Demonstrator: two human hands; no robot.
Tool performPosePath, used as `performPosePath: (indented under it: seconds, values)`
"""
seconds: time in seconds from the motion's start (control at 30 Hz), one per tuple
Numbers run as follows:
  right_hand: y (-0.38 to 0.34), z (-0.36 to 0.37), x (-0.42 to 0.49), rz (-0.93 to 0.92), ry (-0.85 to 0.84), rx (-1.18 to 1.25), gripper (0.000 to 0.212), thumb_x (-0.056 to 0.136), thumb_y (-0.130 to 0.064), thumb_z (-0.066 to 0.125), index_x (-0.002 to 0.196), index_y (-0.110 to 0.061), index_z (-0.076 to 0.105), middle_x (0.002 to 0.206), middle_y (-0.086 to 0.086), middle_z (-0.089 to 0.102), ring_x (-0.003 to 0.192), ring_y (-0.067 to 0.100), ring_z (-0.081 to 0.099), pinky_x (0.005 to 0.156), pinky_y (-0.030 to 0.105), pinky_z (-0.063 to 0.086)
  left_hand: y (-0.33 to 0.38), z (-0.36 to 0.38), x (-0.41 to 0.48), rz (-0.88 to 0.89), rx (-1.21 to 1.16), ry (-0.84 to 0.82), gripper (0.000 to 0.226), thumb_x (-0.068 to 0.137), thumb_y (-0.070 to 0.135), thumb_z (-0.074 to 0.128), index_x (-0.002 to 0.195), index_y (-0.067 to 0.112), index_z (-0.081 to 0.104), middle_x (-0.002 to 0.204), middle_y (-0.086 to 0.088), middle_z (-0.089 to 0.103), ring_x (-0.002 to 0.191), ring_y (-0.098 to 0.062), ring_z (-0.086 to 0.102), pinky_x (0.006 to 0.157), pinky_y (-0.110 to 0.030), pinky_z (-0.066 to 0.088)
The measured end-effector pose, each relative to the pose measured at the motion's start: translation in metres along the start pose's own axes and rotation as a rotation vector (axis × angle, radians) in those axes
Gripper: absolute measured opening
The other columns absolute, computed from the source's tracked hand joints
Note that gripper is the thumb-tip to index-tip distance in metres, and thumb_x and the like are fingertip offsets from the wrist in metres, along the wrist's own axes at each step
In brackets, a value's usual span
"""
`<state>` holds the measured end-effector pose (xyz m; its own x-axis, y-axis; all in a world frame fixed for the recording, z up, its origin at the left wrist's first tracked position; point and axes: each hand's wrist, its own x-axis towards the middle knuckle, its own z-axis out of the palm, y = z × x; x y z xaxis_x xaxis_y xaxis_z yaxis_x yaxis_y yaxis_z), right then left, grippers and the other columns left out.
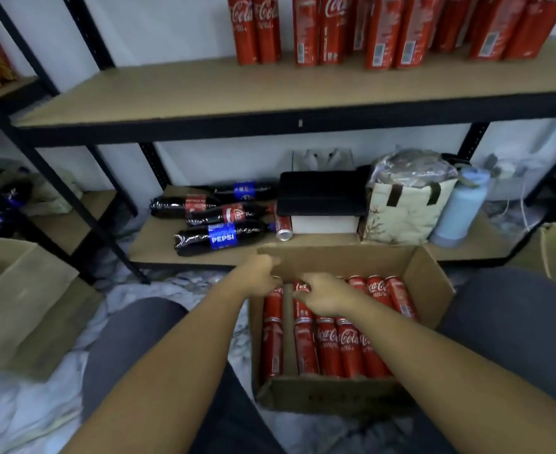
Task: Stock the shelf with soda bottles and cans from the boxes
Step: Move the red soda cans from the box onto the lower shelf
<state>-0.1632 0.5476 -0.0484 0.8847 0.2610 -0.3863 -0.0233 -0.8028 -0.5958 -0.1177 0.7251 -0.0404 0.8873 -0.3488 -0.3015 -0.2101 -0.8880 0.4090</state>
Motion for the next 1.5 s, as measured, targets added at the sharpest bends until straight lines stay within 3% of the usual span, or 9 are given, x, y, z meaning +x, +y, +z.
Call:
performPosePath:
  seconds: [0.2,0.37,0.47,0.67,0.8,1.0,1.1,1.27,1.5]
  values:
    - [0.043,0.079,0.033,0.195,-0.098,0.289,0.041,0.101,-0.033,0.058,0.139,-0.017,0.058,0.136,0.003,0.062,0.12,0.023,0.06,0.098,0.031,0.048,-0.025,0.066,0.038,-0.074,0.046,-0.155,0.031,0.091,0.013,0.066,0.122,0.008,0.069,0.12,-0.016,0.07,0.113,-0.032,0.064,0.089,-0.028,0.044]
    - [0.061,0.129,0.069,0.272,-0.119,0.479,0.027,0.103,-0.032,0.054,0.124,-0.02,0.065,0.113,0.003,0.069,0.098,0.02,0.065,0.08,0.027,0.05,-0.051,0.112,0.076,-0.184,0.053,-0.197,0.037,0.098,0.015,0.057,0.133,0.003,0.06,0.132,-0.021,0.064,0.121,-0.037,0.06,0.099,-0.035,0.041]
    - [0.07,0.162,0.091,0.307,-0.105,0.458,0.038,0.102,-0.042,0.052,0.125,-0.015,0.065,0.116,0.012,0.07,0.107,0.031,0.067,0.091,0.034,0.053,-0.066,0.136,0.102,-0.313,0.007,-0.182,0.046,0.1,0.018,0.055,0.143,0.005,0.046,0.133,-0.023,0.061,0.119,-0.039,0.06,0.098,-0.038,0.044]
    - [0.078,0.204,0.119,0.353,-0.094,0.506,0.051,0.097,-0.019,0.061,0.145,-0.013,0.045,0.132,0.011,0.063,0.12,0.031,0.061,0.105,0.044,0.048,-0.091,0.166,0.128,-0.444,-0.022,-0.119,0.062,0.098,0.021,0.056,0.154,0.009,0.03,0.133,-0.022,0.056,0.117,-0.039,0.059,0.099,-0.043,0.045]
    - [0.082,0.209,0.127,0.424,-0.031,0.606,0.063,0.1,-0.029,0.058,0.154,-0.016,0.029,0.128,0.01,0.065,0.115,0.03,0.065,0.1,0.047,0.051,-0.1,0.174,0.138,-0.454,-0.101,0.007,0.057,0.097,0.025,0.057,0.149,0.012,0.04,0.137,-0.019,0.055,0.12,-0.038,0.057,0.105,-0.043,0.044]
    - [0.075,0.204,0.131,0.51,0.042,0.672,0.047,0.108,-0.026,0.037,0.152,-0.007,0.036,0.136,0.017,0.06,0.123,0.033,0.058,0.108,0.044,0.043,-0.111,0.195,0.153,-0.497,-0.392,-0.045,0.056,0.091,0.035,0.073,0.139,0.015,0.055,0.126,-0.01,0.069,0.114,-0.028,0.066,0.101,-0.043,0.052]
    - [0.078,0.201,0.134,0.502,0.016,0.519,0.04,0.102,-0.026,0.052,0.138,-0.009,0.048,0.121,0.014,0.063,0.109,0.033,0.063,0.092,0.043,0.052,-0.115,0.2,0.155,-0.55,-0.591,-0.048,0.063,0.086,0.038,0.078,0.139,0.021,0.049,0.132,-0.006,0.065,0.117,-0.025,0.064,0.103,-0.05,0.051]
    - [0.078,0.204,0.141,0.524,-0.036,0.348,0.051,0.107,-0.026,0.045,0.152,-0.006,0.033,0.137,0.016,0.058,0.122,0.031,0.06,0.104,0.045,0.046,-0.116,0.204,0.159,-0.556,-0.671,-0.013,0.075,0.077,0.036,0.088,0.136,0.021,0.044,0.133,-0.007,0.064,0.114,-0.026,0.066,0.099,-0.053,0.054]
    - [0.093,0.197,0.131,0.407,0.025,0.482,0.047,0.096,-0.028,0.066,0.138,-0.013,0.054,0.129,0.009,0.066,0.116,0.028,0.064,0.097,0.034,0.046,-0.099,0.178,0.151,-0.504,-0.638,0.06,0.091,0.077,0.016,0.087,0.147,0.023,0.03,0.134,-0.005,0.058,0.113,-0.024,0.064,0.093,-0.045,0.056]
